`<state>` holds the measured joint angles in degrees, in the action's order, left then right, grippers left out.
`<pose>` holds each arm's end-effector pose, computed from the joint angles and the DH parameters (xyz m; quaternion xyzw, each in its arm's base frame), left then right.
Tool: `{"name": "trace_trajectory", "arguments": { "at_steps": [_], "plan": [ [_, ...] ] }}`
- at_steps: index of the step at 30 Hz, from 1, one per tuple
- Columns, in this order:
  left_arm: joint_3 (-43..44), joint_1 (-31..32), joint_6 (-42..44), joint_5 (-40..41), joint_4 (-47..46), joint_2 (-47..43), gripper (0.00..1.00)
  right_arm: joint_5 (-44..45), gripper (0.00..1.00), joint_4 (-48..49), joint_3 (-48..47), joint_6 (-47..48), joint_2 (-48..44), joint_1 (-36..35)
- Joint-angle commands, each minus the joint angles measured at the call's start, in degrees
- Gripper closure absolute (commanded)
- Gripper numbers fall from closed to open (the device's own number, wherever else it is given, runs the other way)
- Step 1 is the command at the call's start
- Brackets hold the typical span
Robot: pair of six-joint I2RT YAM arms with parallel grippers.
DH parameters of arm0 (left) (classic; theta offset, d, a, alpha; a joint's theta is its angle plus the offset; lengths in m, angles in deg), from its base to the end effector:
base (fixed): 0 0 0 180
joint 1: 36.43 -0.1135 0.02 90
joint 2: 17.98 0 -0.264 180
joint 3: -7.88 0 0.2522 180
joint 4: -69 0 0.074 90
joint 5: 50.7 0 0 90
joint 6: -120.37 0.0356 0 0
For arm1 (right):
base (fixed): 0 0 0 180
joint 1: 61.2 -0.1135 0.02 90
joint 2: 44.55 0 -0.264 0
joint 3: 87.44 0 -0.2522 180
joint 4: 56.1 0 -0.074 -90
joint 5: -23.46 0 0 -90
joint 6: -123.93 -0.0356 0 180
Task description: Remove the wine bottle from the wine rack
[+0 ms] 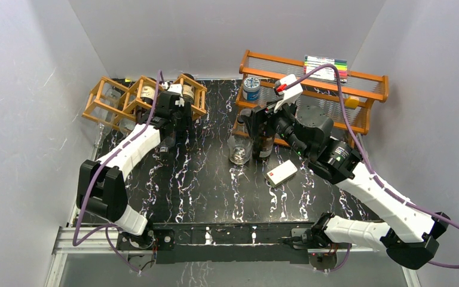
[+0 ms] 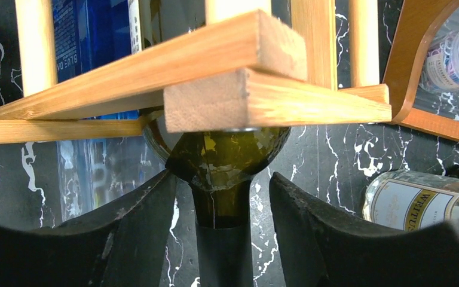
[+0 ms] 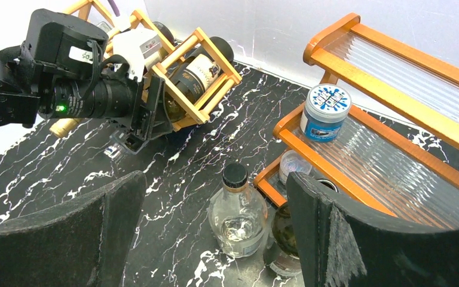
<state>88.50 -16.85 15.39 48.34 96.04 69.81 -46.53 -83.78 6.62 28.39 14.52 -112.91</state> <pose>0.3319 -0.1121 0.2845 -0.0015 0.8818 -0.0720 0.4660 0.1438 0.1626 0.4524 -0.1628 0.6929 0.2226 0.6662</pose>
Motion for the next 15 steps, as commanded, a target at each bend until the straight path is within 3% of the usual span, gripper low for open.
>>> {"name": "trace_trajectory", "arguments": {
  "at_steps": [1,7,15],
  "plan": [
    [-1.57,-0.23,0.35,0.11,-1.54,-1.05,0.42,0.82,0.02,1.26,-0.06,0.8,-1.52,0.29],
    [-2.04,-0.21,0.99,0.45,-2.2,-0.92,0.49,0.69,0.02,1.26,-0.16,0.62,-1.48,0.29],
    [-1.64,-0.21,1.36,-0.66,-0.68,-1.57,0.78,0.69,0.02,0.9,-0.18,0.31,-1.89,0.33]
  ]
}}
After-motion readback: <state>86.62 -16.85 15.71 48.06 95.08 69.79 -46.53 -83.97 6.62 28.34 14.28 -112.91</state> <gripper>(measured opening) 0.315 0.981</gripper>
